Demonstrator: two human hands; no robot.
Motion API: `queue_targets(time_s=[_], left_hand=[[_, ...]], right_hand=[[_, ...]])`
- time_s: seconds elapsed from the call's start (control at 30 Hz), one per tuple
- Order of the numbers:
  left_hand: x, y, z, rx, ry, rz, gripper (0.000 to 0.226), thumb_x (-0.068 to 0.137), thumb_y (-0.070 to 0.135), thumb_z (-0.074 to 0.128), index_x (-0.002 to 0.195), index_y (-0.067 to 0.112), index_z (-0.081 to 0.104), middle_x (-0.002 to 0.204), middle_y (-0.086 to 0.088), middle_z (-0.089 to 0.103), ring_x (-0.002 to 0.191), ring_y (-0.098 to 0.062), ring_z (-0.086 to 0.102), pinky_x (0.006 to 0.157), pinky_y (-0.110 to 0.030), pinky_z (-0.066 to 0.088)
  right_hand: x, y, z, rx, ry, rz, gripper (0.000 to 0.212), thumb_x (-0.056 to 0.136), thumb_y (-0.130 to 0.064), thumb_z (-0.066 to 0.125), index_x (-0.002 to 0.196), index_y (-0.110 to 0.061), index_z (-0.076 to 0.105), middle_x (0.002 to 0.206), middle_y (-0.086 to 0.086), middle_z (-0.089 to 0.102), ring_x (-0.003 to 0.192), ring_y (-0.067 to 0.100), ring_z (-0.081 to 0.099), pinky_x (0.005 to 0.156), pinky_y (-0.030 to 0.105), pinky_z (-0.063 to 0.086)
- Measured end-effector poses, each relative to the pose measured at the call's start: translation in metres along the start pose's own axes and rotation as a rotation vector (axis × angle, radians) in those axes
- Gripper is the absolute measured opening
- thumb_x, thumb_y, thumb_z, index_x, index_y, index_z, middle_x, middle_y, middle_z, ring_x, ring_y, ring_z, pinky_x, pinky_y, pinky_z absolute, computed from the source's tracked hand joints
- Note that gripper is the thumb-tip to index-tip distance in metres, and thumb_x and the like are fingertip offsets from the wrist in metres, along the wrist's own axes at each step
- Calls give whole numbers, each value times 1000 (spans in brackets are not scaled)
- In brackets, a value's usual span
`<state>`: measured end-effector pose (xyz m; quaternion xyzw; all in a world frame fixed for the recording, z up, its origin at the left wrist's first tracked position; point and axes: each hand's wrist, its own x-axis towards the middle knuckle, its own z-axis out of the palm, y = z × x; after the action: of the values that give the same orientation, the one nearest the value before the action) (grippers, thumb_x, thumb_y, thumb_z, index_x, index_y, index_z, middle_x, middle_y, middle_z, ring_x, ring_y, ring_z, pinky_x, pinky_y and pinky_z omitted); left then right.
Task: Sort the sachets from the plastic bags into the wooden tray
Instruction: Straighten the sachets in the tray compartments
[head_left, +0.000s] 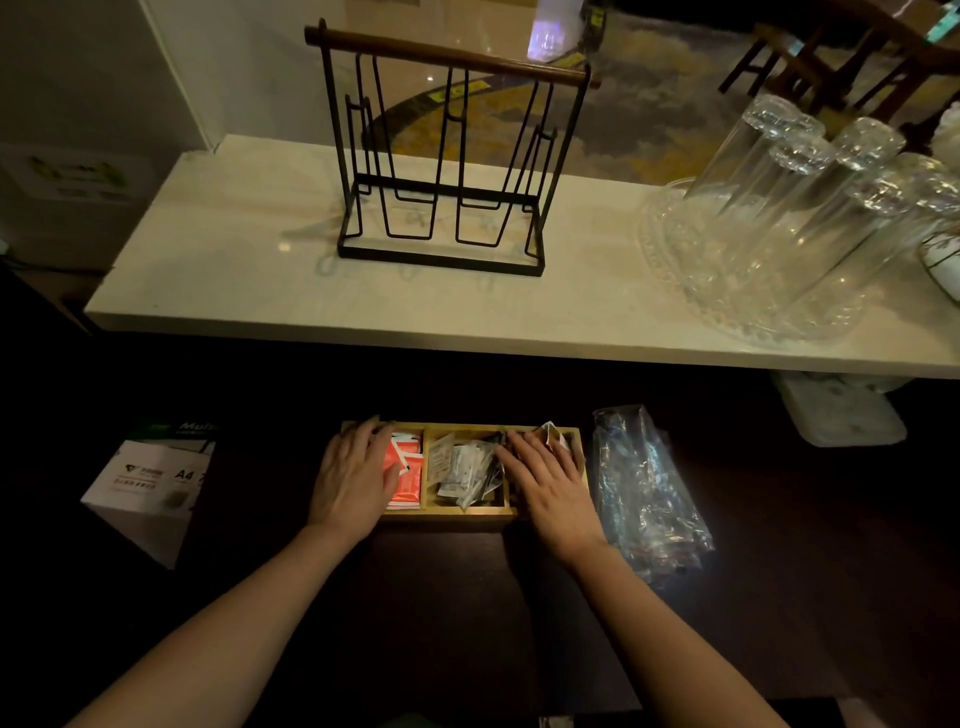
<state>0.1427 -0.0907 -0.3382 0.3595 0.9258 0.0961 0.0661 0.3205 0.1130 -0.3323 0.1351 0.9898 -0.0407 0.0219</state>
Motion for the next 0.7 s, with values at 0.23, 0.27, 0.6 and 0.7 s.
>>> queue_targets(time_s=[0.23, 0.27, 0.6, 0.7], left_hand=[[-6, 0, 9, 182, -40, 91, 55, 88, 53, 27, 130, 27, 51, 144, -4, 47, 135, -25, 40, 111, -51, 27], [-6, 1, 11, 197, -45, 98, 57, 88, 55, 27, 130, 25, 51, 144, -5, 47, 136, -25, 39, 112, -52, 27], [-5, 2, 13, 218, -38, 127, 47, 91, 45, 28, 132, 31, 47, 148, -5, 42, 138, -25, 36, 111, -52, 26], [-7, 4, 15, 227, -41, 146, 47, 91, 44, 29, 129, 27, 52, 148, -4, 43, 138, -27, 36, 111, -54, 27]], right_hand=[[-2, 9, -8, 115, 50, 192, 86, 80, -60, 56, 148, -43, 5, 160, 3, -8, 147, 26, -11, 112, 59, -9], [0, 9, -6, 185, 21, 238, 88, 78, -63, 55, 147, -45, 2, 160, 4, -13, 146, 27, -14, 113, 56, -9], [15, 2, 5, 238, -7, 201, 79, 77, -68, 51, 143, -37, 23, 137, 3, 41, 127, 24, 38, 106, 49, 35], [18, -6, 4, 206, -31, 200, 68, 80, -74, 37, 141, -48, 21, 148, 3, 31, 132, 30, 31, 106, 57, 31]])
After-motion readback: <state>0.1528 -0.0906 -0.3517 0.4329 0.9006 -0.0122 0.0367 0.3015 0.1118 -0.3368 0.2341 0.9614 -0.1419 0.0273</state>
